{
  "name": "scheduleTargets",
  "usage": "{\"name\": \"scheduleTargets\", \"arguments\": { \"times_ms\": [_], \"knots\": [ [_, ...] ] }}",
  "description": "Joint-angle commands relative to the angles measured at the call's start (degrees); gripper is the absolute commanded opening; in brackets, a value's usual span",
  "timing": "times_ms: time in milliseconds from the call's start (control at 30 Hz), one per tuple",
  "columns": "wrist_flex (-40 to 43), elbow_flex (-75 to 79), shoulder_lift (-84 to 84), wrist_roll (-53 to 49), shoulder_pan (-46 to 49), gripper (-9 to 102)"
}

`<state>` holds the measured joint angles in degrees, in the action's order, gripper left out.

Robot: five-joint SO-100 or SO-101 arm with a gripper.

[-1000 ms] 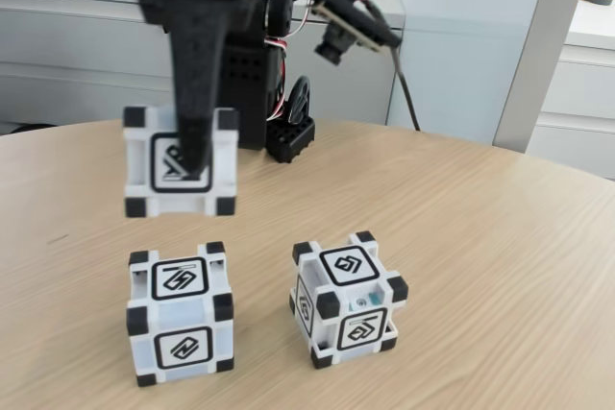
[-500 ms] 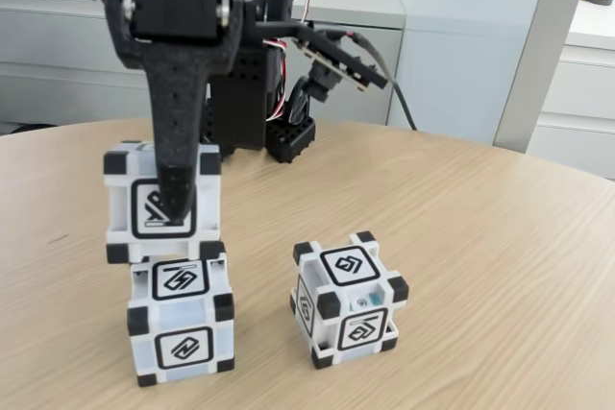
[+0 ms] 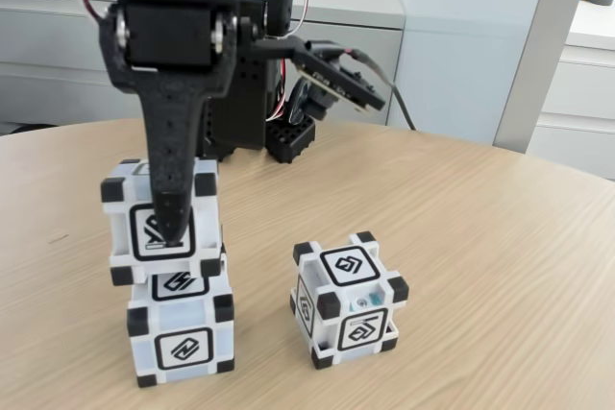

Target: Stack cubes from left to right.

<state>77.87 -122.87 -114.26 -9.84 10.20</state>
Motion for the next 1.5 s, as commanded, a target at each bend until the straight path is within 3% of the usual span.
{"name": "scheduleTargets", "arguments": {
  "times_ms": [0, 167, 333, 567, 1067, 1467],
  "knots": [
    [-2.11, 1.23, 1.23, -0.18, -0.44, 5],
    [-2.11, 1.23, 0.79, -2.02, -0.44, 32],
    [-1.32, 1.23, 0.00, -3.08, -0.35, 39],
    [-1.14, 1.23, -6.68, -4.13, -2.02, 42],
    [-1.05, 0.35, -6.15, 7.21, -24.79, 42],
    [-2.11, 1.85, 13.18, 9.40, -24.08, 41]
  ]
}}
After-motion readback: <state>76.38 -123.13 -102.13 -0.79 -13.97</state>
